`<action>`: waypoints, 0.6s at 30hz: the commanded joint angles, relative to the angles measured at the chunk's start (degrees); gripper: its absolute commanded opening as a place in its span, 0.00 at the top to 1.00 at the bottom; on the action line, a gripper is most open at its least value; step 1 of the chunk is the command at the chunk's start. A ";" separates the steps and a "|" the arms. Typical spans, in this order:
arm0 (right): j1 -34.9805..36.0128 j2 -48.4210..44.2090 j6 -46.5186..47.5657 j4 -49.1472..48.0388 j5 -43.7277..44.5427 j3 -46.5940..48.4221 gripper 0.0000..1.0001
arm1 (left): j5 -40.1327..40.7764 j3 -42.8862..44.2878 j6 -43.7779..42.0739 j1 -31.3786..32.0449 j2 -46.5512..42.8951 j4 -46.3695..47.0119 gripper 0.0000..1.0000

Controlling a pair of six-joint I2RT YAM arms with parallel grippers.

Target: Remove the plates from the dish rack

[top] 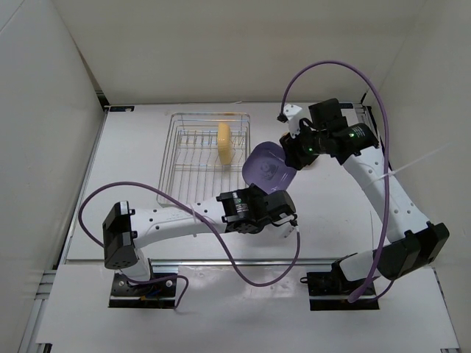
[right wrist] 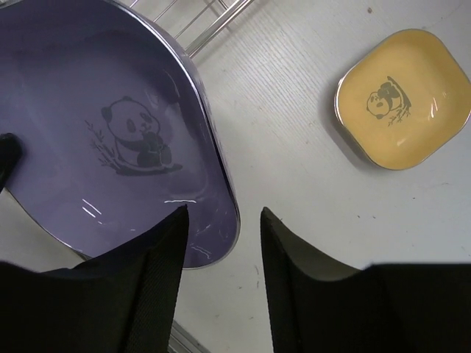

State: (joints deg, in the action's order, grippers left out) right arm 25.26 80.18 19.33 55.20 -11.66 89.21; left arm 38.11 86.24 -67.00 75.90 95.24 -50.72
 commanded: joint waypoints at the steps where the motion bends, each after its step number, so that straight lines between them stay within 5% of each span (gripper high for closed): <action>1: 0.67 -1.78 0.88 -2.47 0.59 0.18 0.53 | 0.12 1.31 0.47 0.65 -1.02 1.15 0.89; 3: 0.67 -1.78 0.88 -2.47 0.59 0.18 0.64 | -0.40 1.30 0.47 0.65 -1.02 1.94 0.89; 10: 0.67 -1.78 0.36 -2.47 0.59 -0.87 0.74 | -0.93 4.72 2.75 1.18 0.12 2.46 0.89; 13: 0.67 -2.31 0.36 -2.47 0.59 -0.88 0.93 | -1.45 6.13 3.28 1.18 0.82 2.47 0.89; 15: 0.67 -2.31 -0.17 -3.07 1.20 -1.49 0.96 | -0.94 6.14 3.80 1.18 1.34 2.47 0.89; 18: 0.67 -2.31 -1.66 -4.22 4.61 -2.02 0.99 | -0.40 6.14 4.42 0.66 1.35 2.47 0.67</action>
State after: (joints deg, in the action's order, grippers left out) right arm 25.39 79.05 19.62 53.65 -8.97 87.96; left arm 36.93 89.49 -63.86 76.71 97.14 -50.96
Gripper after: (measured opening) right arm 0.021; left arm 0.301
